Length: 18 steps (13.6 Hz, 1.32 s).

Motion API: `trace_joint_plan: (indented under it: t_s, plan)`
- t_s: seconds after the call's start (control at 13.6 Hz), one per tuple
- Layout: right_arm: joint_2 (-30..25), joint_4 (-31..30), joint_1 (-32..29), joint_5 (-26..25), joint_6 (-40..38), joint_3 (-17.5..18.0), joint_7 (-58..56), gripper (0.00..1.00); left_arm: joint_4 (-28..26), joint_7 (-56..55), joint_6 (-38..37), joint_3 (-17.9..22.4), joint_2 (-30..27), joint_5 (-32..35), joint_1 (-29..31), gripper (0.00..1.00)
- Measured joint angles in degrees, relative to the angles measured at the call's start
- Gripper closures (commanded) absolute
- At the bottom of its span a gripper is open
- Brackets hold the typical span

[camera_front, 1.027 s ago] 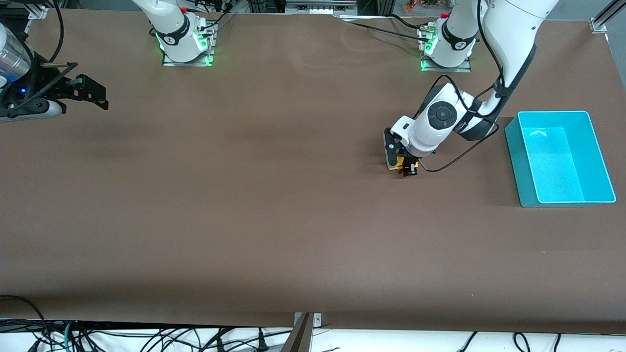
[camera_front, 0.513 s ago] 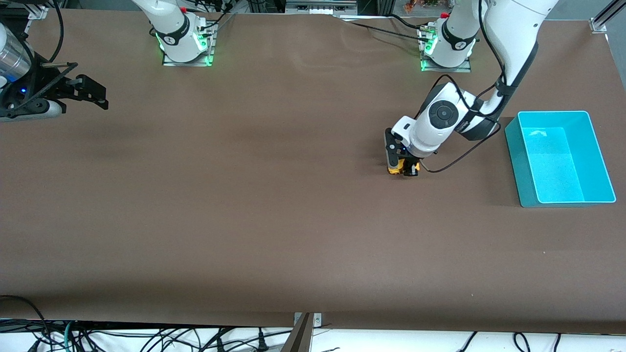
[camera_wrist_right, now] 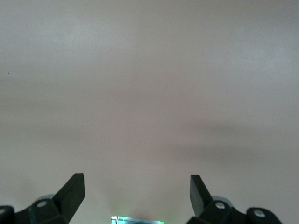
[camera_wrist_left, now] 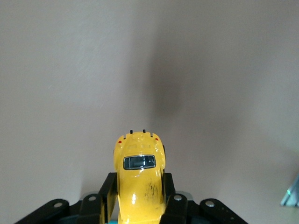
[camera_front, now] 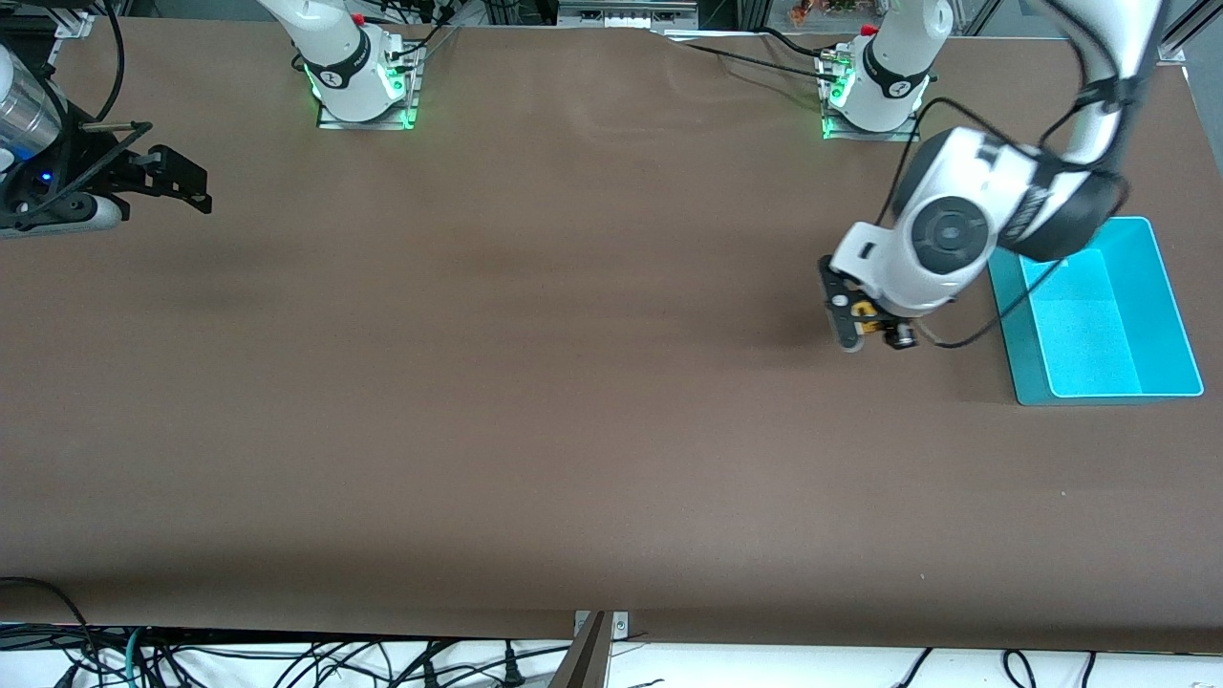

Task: Wind and store yellow beetle car
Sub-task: 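Lift the car with the left gripper and carry it over the blue bin, then lower the car into the blue bin and open the left gripper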

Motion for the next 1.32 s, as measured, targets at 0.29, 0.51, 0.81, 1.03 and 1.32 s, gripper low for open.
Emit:
trace_joint_plan:
  t_s: [0.29, 0.51, 0.81, 1.03, 1.32]
  plan:
    - [0.0, 0.0, 0.06, -0.01, -0.53, -0.01, 0.01, 0.0, 1.76, 18.53, -0.48, 0.72, 1.5, 0.06, 14.72, 0.93]
    - [0.0, 0.0, 0.07, -0.02, -0.86, -0.01, 0.01, 0.0, 3.47, 29.72, 0.3, 0.9, 4.99, 0.07, 24.28, 0.96]
    - [0.0, 0.0, 0.12, -0.02, -0.97, -0.01, 0.01, 0.0, 4.58, 36.95, 5.1, 1.01, 10.61, 3.81, 31.32, 0.96]
    - [0.0, 0.0, 0.14, -0.02, -1.03, 0.0, 0.01, 0.0, 4.69, 45.36, 7.3, 1.08, 14.73, 4.46, 35.66, 0.96]
    - [0.0, 0.0, 0.15, -0.02, -1.08, 0.0, 0.01, 0.0, 4.68, 51.79, 10.28, 1.1, 21.24, 4.48, 39.75, 0.91]
